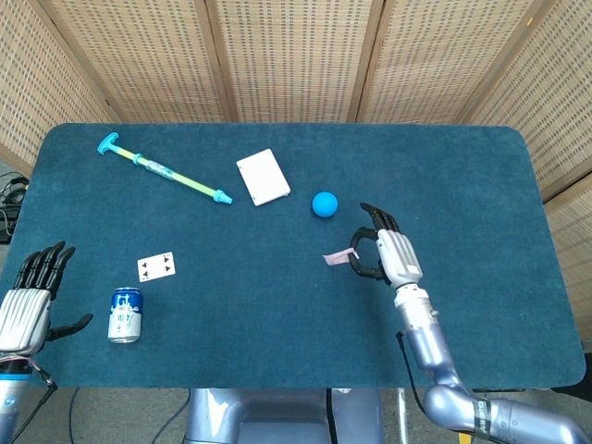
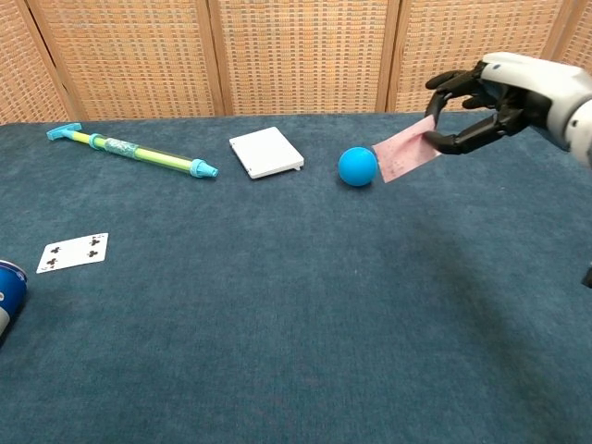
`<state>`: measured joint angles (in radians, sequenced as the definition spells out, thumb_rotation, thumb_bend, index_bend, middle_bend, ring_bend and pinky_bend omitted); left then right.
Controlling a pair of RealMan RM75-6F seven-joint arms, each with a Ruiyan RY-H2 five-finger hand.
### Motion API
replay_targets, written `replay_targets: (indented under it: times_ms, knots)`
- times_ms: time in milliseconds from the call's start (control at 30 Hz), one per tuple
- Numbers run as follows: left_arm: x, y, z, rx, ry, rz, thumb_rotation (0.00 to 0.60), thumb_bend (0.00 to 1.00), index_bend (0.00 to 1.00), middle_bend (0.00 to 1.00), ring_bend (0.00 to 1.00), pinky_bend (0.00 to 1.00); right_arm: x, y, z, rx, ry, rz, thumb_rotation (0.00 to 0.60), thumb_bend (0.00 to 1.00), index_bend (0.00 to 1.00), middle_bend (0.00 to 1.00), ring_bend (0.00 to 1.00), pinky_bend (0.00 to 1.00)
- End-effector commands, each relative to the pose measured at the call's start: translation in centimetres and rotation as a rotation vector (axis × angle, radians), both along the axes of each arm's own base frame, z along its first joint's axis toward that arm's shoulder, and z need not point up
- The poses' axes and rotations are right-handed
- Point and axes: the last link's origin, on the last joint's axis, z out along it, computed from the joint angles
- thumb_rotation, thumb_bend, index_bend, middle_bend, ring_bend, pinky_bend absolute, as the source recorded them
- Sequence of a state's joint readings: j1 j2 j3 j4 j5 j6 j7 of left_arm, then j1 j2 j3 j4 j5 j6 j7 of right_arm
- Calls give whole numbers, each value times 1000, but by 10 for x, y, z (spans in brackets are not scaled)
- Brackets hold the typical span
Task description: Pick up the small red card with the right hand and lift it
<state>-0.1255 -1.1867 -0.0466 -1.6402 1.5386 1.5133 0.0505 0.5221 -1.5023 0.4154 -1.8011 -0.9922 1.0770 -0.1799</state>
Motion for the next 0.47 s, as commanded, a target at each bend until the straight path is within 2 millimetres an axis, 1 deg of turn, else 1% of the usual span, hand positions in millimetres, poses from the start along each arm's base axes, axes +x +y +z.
replay_targets:
  times_ms: [33, 300, 467]
  knots:
    - [4, -4, 0, 6, 4, -18, 600, 133, 0, 0, 0, 41, -12, 23, 13, 33, -39, -4, 600, 600, 624, 136, 0, 0]
    - [9, -11, -1, 8, 9, -53, 600, 134, 0, 0, 0, 41, -32, 65, 27, 100, -128, -16, 600, 599, 628, 138, 0, 0]
    - [10, -12, 0, 14, 8, -60, 600, 134, 0, 0, 0, 41, -39, 86, 36, 127, -202, -16, 600, 600, 629, 140, 0, 0]
